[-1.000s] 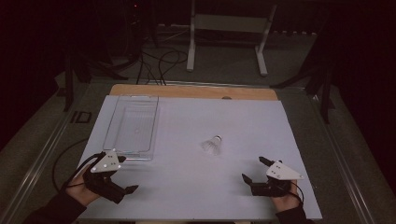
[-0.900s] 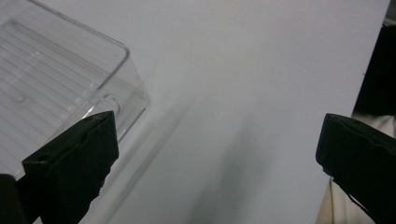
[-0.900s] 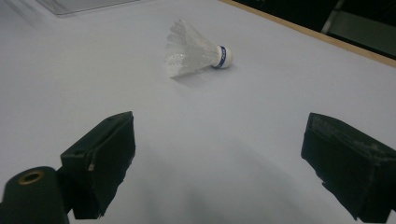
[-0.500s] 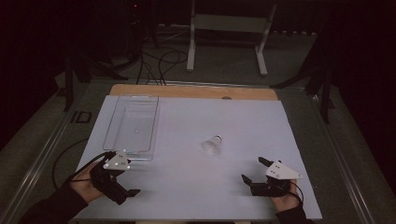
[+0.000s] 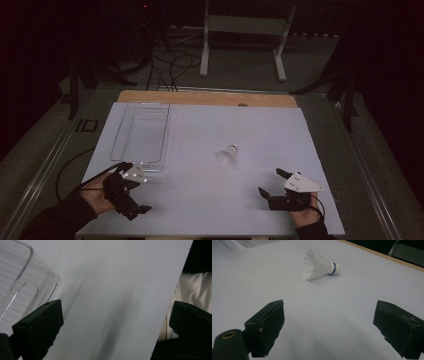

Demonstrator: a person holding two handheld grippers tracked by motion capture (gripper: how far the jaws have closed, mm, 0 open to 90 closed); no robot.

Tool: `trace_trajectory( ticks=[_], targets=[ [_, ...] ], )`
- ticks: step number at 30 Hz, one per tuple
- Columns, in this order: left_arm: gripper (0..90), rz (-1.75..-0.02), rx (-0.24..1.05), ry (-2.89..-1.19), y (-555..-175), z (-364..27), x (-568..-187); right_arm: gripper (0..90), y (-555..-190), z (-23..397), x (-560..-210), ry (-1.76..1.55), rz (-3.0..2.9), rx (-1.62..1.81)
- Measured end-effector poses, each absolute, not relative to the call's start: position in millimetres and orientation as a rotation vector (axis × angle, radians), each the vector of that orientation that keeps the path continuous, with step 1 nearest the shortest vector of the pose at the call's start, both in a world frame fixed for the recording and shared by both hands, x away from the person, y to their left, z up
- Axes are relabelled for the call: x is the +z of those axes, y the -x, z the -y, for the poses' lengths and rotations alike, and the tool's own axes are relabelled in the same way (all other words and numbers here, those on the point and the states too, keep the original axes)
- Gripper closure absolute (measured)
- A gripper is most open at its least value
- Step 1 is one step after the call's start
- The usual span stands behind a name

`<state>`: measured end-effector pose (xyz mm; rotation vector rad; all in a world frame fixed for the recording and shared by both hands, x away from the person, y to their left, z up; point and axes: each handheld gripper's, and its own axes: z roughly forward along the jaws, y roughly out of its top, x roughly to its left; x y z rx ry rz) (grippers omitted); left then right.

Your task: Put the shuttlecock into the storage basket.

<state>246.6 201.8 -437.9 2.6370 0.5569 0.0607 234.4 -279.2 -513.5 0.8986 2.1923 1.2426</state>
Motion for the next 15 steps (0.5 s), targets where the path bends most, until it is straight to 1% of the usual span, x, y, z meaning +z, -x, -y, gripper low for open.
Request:
trace_trajectory(
  ticks=[8,15],
  targets=[
    [0.0,-0.512,-0.055,-2.728,-250.6,-191.7,-438.8,10.0,-234.3,279.3,-513.5,-0.897,-2.192,1.243],
    [0.0,-0.533,-0.119,-2.776,-254.1,-180.8,-440.3,10.0,-234.4,279.4,-513.7,-0.901,-2.195,1.244]
  ],
)
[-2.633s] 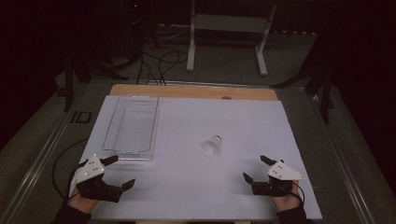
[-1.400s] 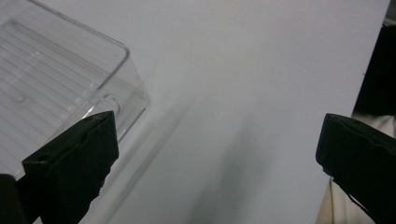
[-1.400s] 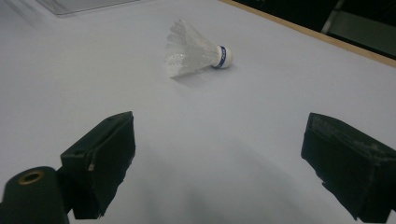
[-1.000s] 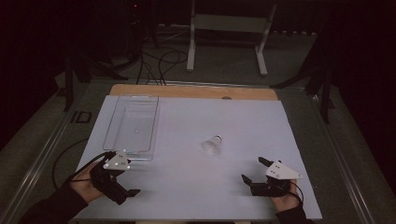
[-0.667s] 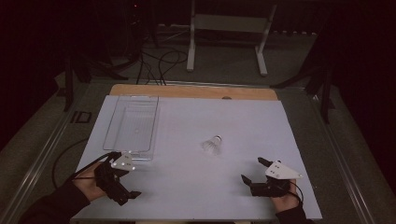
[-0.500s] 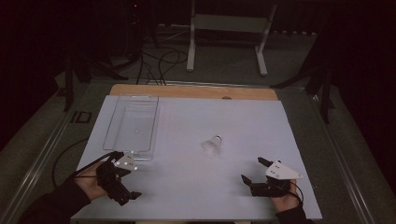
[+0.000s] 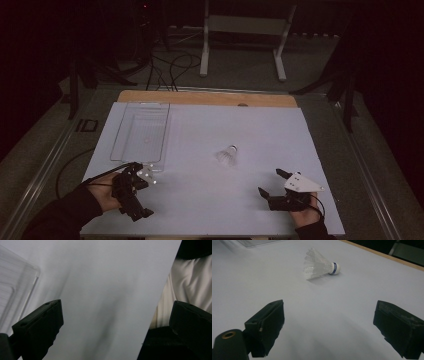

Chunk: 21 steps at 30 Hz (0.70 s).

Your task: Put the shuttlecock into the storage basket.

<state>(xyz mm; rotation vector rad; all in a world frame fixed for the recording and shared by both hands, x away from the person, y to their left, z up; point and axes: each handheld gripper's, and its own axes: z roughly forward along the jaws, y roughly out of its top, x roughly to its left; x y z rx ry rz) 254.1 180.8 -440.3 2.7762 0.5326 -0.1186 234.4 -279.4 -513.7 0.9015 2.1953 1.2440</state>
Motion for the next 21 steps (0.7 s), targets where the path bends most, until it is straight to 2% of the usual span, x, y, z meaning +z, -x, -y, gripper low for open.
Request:
trace_trajectory(
  ticks=[7,18,21],
  targets=[
    [0.0,-0.570,-0.203,-2.803,-259.1,-170.0,-438.6,10.0,-234.6,279.3,-514.1,-0.902,-2.199,1.242],
    [0.0,-0.648,-0.156,-2.792,-271.2,-153.7,-435.1,10.0,-234.9,279.7,-514.7,-0.907,-2.203,1.248],
    [0.0,-0.671,-0.178,-2.768,-273.4,-151.0,-434.5,10.0,-235.0,279.7,-514.7,-0.911,-2.202,1.250]
  ],
)
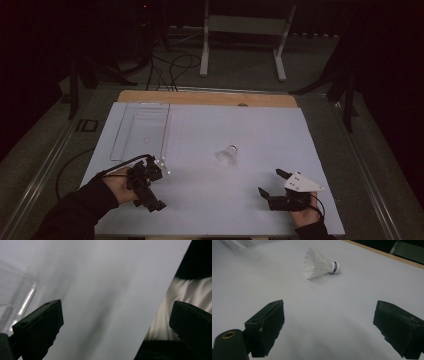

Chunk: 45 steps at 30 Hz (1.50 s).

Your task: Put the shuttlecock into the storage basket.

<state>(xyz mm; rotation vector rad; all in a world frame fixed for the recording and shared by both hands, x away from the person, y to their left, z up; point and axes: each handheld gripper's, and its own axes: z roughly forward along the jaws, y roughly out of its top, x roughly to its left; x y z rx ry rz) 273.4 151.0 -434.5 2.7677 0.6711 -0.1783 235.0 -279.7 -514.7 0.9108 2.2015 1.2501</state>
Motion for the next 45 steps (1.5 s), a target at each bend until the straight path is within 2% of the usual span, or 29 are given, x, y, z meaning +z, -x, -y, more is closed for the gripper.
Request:
trace_trajectory(
  ticks=[13,30,45],
  targets=[
    [0.0,-0.713,-0.153,-2.774,-283.0,-131.4,-433.4,10.0,-235.2,279.8,-515.1,-0.913,-2.202,1.251],
    [0.0,-0.654,-0.141,-2.750,-291.4,-101.0,-426.9,10.0,-235.0,280.1,-514.9,-0.914,-2.195,1.252],
    [0.1,-0.733,-0.139,-2.631,-311.1,-74.7,-429.6,10.0,-235.4,280.2,-515.3,-0.913,-2.198,1.251]
  ],
)
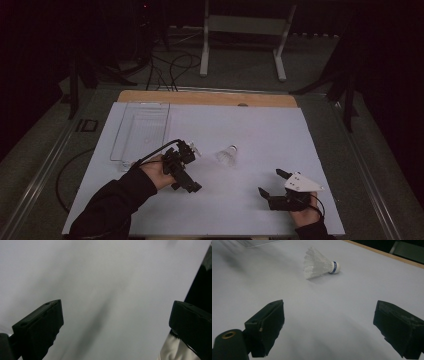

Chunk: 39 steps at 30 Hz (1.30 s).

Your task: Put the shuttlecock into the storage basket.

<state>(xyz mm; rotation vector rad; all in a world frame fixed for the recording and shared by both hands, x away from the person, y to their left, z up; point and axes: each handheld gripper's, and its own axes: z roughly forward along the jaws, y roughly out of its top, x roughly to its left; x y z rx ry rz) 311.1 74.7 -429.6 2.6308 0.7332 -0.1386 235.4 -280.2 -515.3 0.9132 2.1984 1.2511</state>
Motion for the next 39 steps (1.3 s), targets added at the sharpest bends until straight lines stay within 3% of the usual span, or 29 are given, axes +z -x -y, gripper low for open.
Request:
trace_trajectory(
  ticks=[11,22,39],
  targets=[
    [0.1,-0.764,-0.042,-2.564,-324.8,-56.0,-428.5,10.0,-235.1,280.2,-515.0,-0.913,-2.200,1.255],
    [0.1,-0.792,-0.043,-2.500,-338.1,-37.5,-427.3,10.0,-235.0,280.1,-515.2,-0.915,-2.201,1.257],
    [0.1,-0.779,0.042,-2.552,-356.1,-13.8,-437.9,10.0,-235.1,280.1,-515.3,-0.912,-2.202,1.262]
  ],
)
